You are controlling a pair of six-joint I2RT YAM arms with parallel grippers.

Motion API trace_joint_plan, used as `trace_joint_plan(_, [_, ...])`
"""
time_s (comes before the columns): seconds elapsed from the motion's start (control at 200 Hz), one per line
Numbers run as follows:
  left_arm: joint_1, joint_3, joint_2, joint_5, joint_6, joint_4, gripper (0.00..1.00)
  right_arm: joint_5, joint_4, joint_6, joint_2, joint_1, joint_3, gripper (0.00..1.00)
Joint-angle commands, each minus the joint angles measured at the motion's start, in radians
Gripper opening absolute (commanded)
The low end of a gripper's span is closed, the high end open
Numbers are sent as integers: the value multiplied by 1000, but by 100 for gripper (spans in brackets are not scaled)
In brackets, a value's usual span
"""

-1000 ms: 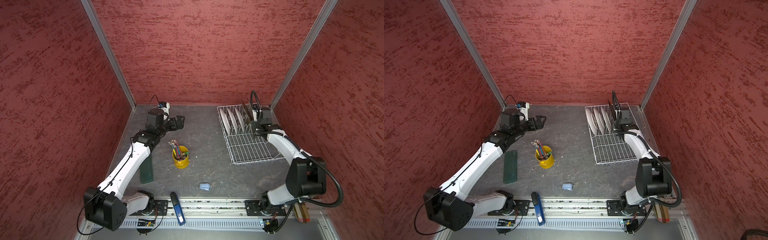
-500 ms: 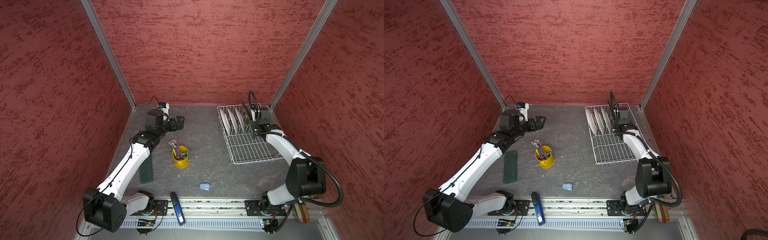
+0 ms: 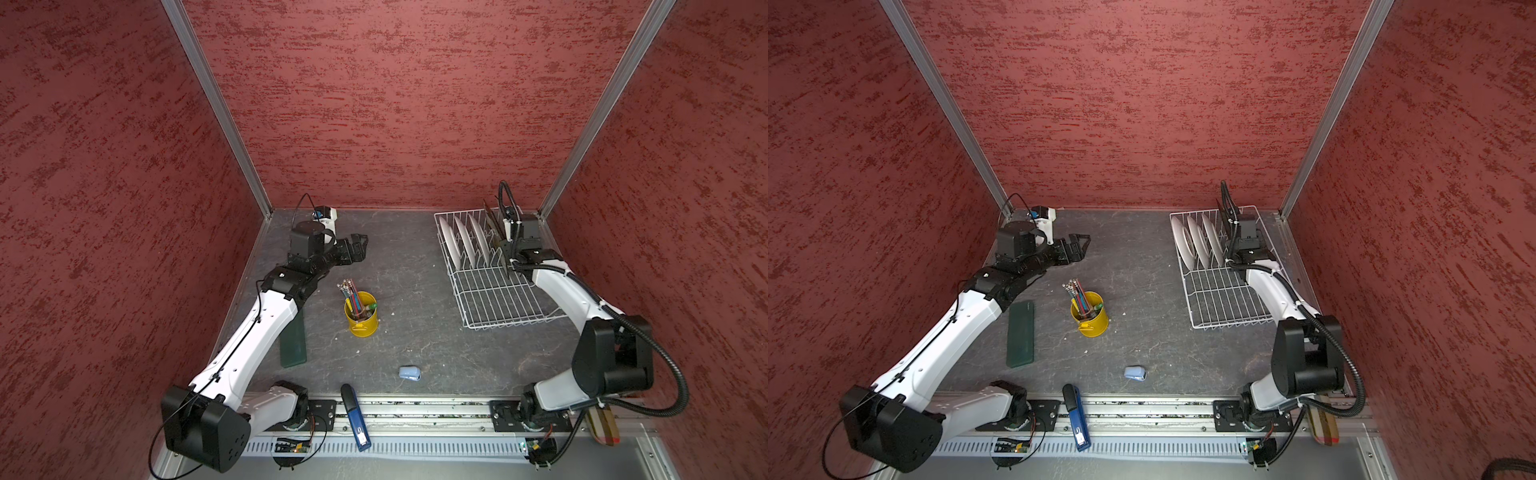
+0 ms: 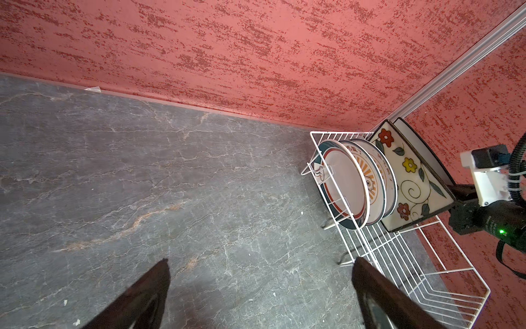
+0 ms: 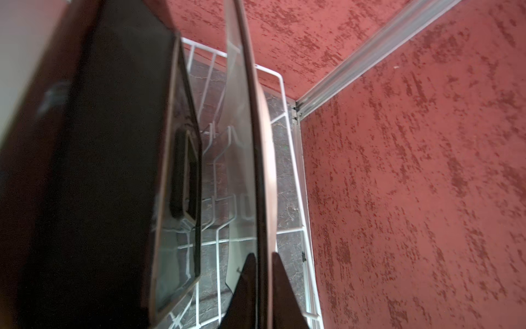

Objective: Unload the plates from the dish rack
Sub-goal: 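Lower the right gripper onto the white square plate's top edge and close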

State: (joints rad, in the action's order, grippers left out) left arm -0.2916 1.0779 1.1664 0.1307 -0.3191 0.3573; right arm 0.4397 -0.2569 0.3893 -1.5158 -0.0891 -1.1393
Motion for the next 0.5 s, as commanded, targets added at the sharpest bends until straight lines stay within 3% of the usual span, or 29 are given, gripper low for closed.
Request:
trace_joint_plan(0.0, [5, -11, -13, 5, -3, 3, 99, 9, 43, 19, 36, -7, 7, 8])
trace_joint_plan(0.496, [5, -15, -16, 5, -4, 3, 99, 26, 139, 8, 95, -17, 39, 0])
